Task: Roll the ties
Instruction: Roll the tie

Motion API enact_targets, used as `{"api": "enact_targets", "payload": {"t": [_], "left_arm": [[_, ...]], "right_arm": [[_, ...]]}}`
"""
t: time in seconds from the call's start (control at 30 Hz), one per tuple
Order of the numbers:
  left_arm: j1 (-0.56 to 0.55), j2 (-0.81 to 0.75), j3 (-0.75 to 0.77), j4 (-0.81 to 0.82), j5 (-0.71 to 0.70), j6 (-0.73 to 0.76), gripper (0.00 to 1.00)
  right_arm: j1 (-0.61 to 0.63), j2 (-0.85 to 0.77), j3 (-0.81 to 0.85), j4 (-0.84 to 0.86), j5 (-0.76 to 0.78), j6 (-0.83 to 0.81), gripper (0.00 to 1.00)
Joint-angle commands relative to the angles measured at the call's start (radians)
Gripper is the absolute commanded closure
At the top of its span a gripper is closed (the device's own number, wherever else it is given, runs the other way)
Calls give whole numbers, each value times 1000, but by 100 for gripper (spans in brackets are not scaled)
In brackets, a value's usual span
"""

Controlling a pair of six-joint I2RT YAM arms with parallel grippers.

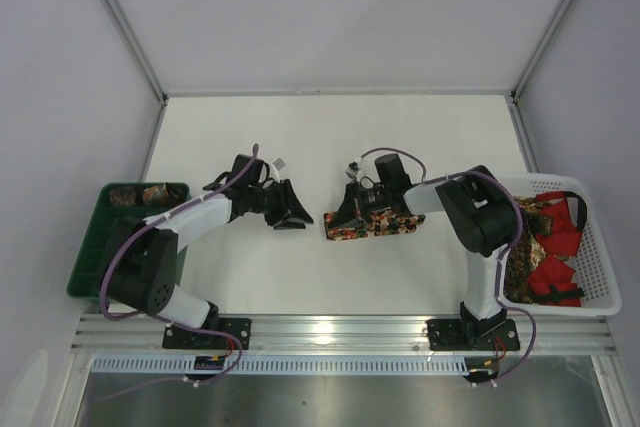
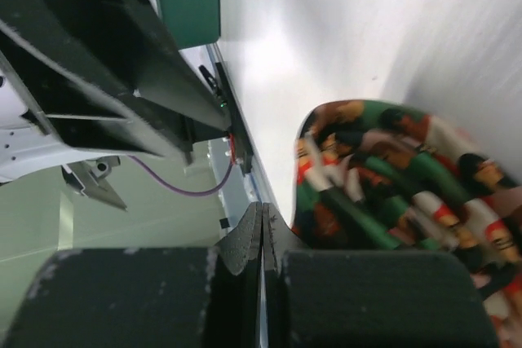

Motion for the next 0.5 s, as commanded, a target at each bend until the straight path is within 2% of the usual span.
{"api": "enact_targets", "payload": {"t": [0.0,0.13,0.23,0.47], "left_arm": [[20,-52,23,-12,4,36,59],[34,-61,4,-8,5,38,59],[37,-58,1,-7,11,38,59],[39,-48,1,8,21,24,59]], "right_arm": [[-9,58,-4,142,-19,35,100],[-24,136,-57,236,-2,80,100],[-27,161,-60,220,-2,70,100],[-7,-9,24,74,-14,24,100]]}}
